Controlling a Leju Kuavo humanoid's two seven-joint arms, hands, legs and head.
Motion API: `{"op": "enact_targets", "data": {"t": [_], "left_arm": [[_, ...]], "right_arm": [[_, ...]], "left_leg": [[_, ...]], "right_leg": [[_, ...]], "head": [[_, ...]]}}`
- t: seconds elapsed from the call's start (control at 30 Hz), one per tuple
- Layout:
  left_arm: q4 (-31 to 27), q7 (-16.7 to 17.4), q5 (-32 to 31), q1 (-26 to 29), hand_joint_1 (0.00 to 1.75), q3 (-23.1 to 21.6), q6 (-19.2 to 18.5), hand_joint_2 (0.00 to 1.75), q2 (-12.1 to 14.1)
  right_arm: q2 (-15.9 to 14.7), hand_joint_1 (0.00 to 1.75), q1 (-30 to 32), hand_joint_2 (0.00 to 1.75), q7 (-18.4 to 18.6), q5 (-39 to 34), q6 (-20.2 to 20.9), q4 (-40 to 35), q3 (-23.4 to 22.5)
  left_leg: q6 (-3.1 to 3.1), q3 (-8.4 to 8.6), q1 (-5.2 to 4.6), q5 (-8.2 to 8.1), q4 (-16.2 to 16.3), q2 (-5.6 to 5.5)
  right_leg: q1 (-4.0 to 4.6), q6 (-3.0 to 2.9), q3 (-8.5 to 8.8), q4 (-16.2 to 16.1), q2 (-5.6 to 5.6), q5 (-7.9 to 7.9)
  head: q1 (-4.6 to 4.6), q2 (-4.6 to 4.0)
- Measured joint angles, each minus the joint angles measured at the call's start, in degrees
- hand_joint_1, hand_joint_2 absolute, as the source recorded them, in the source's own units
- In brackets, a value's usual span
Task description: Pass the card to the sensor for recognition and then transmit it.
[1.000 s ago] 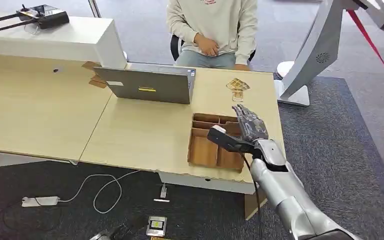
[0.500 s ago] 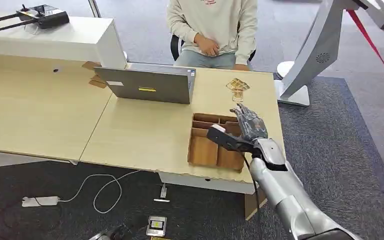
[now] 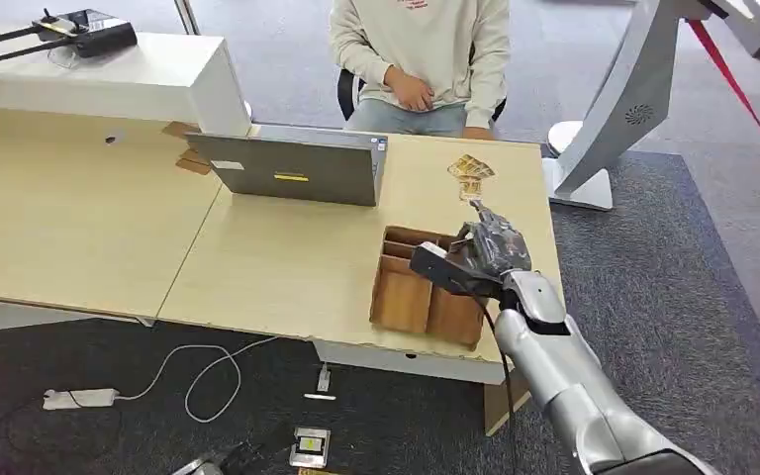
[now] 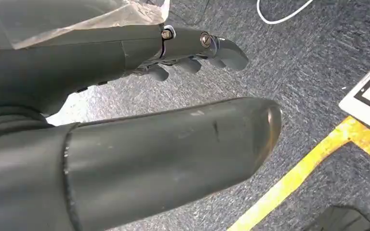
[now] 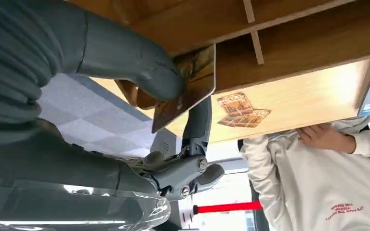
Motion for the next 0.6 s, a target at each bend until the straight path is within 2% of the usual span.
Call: {"op": "enact_targets", "data": {"t": [0.37, 0.6], "left_arm": [[0.00, 0.06, 0.04, -0.23, 0.00, -0.79, 0.22, 0.00, 0.02], [0.00, -0.04, 0.37, -0.24, 0.00, -0.79, 0.24, 0.00, 0.07]], "right_arm": [[0.04, 1.75, -0.07, 1.75, 0.07, -0.72, 1.20, 0.46, 0.00], [0.04, 1.75, 0.27, 1.75, 0.07, -1.27, -0.18, 0.46, 0.00]], "left_leg": [[0.00, 0.00, 0.00, 0.00, 0.00, 0.00], [0.00, 0.00, 0.00, 0.00, 0.00, 0.00]], "right_leg": [[0.00, 0.00, 0.00, 0.00, 0.00, 0.00], [0.00, 0.00, 0.00, 0.00, 0.00, 0.00]], "head": [[0.00, 0.00], [0.00, 0.00]]}}
